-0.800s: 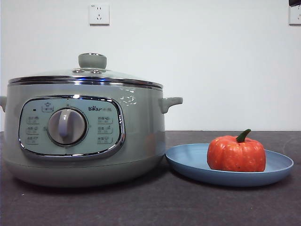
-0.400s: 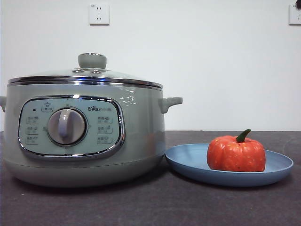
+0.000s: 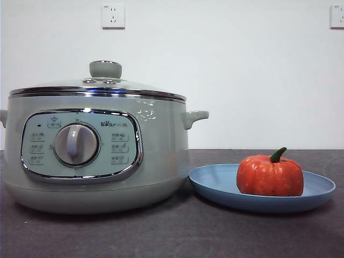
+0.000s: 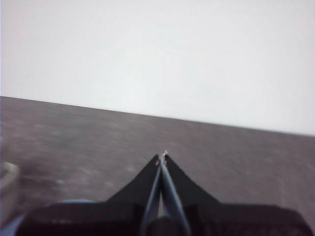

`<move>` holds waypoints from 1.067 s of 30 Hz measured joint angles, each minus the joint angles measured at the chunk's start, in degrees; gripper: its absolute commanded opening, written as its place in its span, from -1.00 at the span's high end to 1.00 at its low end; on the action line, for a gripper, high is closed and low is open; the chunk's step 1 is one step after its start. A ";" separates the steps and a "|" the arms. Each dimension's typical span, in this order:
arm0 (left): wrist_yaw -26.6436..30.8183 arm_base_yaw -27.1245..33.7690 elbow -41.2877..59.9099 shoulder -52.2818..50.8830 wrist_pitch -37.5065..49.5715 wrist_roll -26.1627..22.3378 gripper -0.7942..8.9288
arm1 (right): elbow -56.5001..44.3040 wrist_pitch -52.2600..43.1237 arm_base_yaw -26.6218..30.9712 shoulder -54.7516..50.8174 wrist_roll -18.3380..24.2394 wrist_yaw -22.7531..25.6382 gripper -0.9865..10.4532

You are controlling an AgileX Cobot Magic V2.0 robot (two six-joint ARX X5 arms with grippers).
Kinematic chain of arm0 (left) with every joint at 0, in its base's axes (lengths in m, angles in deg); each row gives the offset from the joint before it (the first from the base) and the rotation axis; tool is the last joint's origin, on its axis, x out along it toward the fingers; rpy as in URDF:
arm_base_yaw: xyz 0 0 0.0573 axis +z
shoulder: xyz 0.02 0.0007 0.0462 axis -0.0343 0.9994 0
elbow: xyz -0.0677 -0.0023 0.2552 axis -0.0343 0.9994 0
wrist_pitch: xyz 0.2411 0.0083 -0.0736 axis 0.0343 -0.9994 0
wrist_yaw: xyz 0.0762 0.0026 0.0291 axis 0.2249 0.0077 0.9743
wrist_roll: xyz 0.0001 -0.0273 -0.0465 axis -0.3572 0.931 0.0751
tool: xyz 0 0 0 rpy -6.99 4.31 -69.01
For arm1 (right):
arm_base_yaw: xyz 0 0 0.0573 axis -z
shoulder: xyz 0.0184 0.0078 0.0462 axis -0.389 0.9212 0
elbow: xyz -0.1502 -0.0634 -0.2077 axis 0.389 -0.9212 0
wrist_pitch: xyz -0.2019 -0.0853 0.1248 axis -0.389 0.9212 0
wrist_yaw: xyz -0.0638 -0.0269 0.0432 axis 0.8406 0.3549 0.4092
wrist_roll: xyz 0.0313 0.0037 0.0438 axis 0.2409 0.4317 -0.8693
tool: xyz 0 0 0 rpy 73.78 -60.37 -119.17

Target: Take the pumpkin out from the steamer,put the pumpkin in the blue plate,close the lid

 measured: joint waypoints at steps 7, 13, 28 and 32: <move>0.00 0.00 0.00 0.00 0.00 0.00 0.84 | -10.75 -0.48 0.68 -8.52 -0.24 0.09 0.83; 0.00 0.00 0.00 0.00 0.00 0.00 0.84 | -14.71 1.11 0.68 -12.59 -0.55 0.13 0.83; 0.00 0.00 0.00 0.00 0.00 0.00 0.84 | -14.60 9.77 0.68 -11.37 -6.60 0.22 0.83; 0.00 0.00 0.00 0.00 0.00 0.00 0.84 | -14.60 9.79 0.68 -11.37 -6.84 0.22 0.83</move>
